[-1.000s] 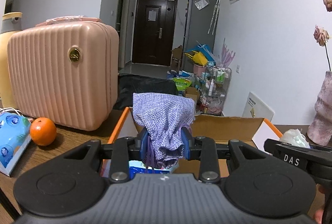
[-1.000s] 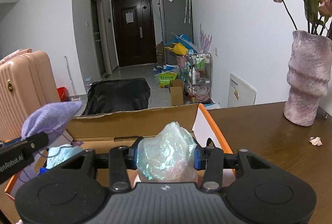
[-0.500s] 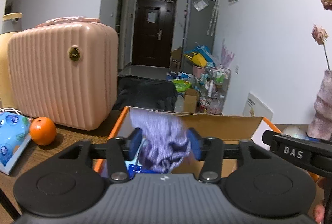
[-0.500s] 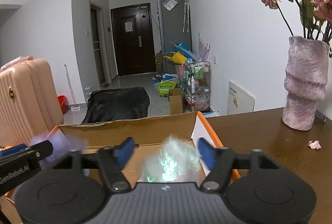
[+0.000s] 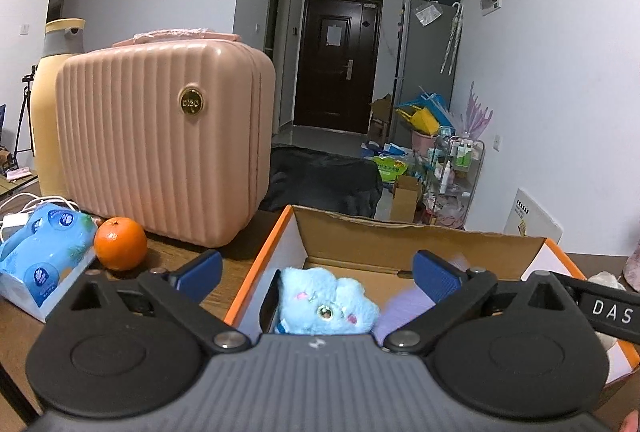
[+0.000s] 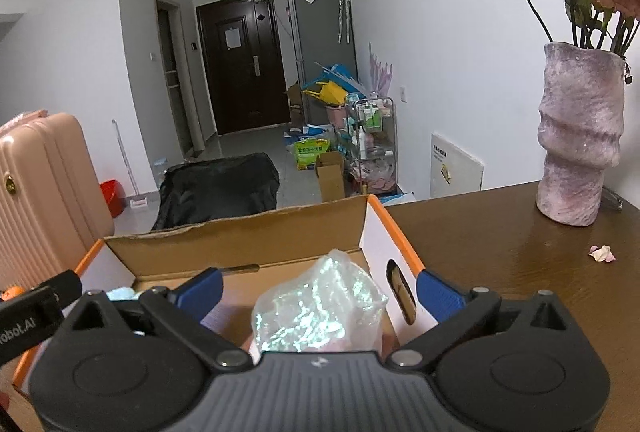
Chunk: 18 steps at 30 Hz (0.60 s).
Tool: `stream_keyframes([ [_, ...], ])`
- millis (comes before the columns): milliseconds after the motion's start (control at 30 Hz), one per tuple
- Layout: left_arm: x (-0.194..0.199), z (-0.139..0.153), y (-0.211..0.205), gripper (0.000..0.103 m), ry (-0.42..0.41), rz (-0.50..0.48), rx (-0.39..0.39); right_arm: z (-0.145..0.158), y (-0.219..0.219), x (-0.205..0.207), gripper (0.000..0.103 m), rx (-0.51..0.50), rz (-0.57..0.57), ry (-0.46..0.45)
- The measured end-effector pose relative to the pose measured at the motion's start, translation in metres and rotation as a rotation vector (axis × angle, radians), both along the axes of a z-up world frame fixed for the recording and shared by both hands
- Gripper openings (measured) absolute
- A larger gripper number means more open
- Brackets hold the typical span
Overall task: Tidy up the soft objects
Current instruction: 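Open both grippers to drop lavender pouch and iridescent bag into the box, then withdraw both tools from the box toward the pink towel and white sponge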
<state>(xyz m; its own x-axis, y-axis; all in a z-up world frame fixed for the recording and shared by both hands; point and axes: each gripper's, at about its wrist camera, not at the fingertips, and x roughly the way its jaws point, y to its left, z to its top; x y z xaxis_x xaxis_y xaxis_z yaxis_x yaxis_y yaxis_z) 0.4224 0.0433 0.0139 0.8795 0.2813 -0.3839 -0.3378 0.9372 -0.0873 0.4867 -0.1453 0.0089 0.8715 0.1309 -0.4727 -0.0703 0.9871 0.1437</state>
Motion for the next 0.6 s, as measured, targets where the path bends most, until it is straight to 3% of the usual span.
stream_keyframes([
  [600, -0.030, -0.006, 0.002, 0.103, -0.002, 0.006, 0.043, 0.003, -0.010, -0.043, 0.103, -0.041, 0.001, -0.037],
])
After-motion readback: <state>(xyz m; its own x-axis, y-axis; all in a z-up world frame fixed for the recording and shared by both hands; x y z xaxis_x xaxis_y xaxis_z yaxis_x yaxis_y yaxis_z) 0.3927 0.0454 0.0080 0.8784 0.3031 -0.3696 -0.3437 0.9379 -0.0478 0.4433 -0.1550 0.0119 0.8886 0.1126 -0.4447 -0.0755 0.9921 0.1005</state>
